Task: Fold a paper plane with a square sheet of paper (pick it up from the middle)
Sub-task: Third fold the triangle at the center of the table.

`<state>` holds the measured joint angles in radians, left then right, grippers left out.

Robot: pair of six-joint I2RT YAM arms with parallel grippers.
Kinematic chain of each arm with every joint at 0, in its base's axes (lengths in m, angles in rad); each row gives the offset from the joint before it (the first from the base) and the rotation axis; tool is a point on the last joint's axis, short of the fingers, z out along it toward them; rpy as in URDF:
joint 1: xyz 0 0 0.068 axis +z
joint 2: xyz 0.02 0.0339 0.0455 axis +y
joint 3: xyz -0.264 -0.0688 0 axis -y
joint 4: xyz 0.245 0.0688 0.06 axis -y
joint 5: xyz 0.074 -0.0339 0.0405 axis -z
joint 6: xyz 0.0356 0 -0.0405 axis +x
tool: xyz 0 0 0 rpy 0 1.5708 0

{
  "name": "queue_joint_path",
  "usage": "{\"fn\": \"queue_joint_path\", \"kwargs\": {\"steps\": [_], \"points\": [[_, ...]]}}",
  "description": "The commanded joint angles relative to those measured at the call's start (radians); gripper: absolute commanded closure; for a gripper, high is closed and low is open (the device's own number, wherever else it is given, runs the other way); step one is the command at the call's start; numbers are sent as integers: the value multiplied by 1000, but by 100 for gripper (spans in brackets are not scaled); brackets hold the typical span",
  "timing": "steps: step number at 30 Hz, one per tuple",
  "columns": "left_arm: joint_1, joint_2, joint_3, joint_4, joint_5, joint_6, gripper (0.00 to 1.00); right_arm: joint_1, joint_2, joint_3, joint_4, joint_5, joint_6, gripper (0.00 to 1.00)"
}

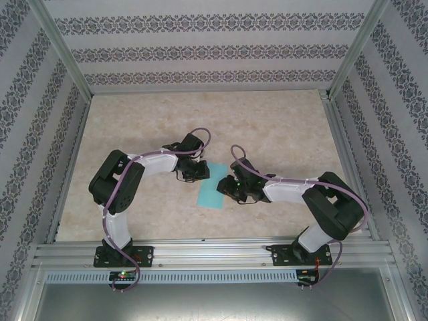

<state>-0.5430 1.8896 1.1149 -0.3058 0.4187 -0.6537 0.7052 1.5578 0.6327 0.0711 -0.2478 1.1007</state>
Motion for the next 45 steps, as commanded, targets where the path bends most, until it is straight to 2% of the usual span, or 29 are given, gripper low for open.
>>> {"fn": "queue_joint_path", "kwargs": {"steps": [1,5,10,25,28,33,45], "points": [[-3,-1,-30,-17,-8,28,82,8,-65,-7,-57,76,5,63],[-3,0,-32,-15,-5,27,82,1,-84,-29,-66,68,4,62],[-3,0,-33,-16,-3,24,83,8,-25,-41,52,-18,34,62],[5,-6,-62,-7,1,-9,84,11,63,-71,189,-42,88,63],[5,-9,-64,-12,-1,-10,84,11,61,-80,231,-49,98,67],[10,-9,-74,-17,-17,-22,85,10,36,-85,245,-38,100,67],[64,-10,-107,17,43,-98,86,2,-3,-91,231,-28,107,64]]}}
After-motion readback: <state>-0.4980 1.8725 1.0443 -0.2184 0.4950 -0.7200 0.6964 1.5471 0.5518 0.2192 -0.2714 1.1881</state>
